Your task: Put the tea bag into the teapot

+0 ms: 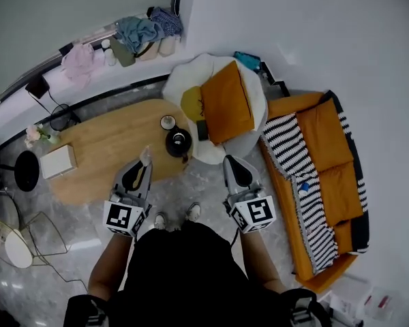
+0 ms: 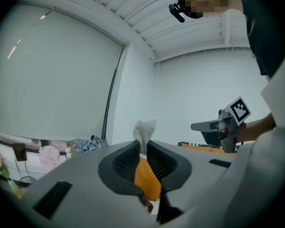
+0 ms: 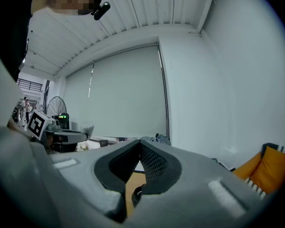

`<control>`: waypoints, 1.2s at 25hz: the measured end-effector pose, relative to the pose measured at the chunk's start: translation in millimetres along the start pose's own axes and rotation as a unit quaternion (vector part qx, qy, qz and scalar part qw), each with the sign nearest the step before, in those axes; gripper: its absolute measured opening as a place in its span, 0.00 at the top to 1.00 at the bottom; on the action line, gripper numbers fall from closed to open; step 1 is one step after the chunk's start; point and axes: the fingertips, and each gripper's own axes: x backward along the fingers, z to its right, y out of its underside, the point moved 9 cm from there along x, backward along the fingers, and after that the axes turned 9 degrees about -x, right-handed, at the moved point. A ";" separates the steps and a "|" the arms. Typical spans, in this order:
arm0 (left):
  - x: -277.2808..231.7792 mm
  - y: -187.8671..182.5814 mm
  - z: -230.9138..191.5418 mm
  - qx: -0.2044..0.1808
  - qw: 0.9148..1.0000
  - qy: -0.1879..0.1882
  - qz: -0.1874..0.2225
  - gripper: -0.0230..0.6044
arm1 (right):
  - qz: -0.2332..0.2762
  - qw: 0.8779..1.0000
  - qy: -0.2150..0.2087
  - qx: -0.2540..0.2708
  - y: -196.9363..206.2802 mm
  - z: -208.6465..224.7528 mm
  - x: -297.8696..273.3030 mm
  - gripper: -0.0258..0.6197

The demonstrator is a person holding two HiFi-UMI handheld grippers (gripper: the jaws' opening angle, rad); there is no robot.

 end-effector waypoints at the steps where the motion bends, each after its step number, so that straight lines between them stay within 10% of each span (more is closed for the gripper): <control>1: -1.6 2.8 -0.4 0.000 1.000 -0.004 -0.007 0.90 | -0.006 1.000 -0.003 -0.005 4.3 2.7 -2.6 0.95; 30: -70.1 153.8 -0.4 0.019 0.992 -0.006 -0.123 0.90 | -0.062 0.995 -0.047 -0.069 154.1 33.0 -64.4 0.95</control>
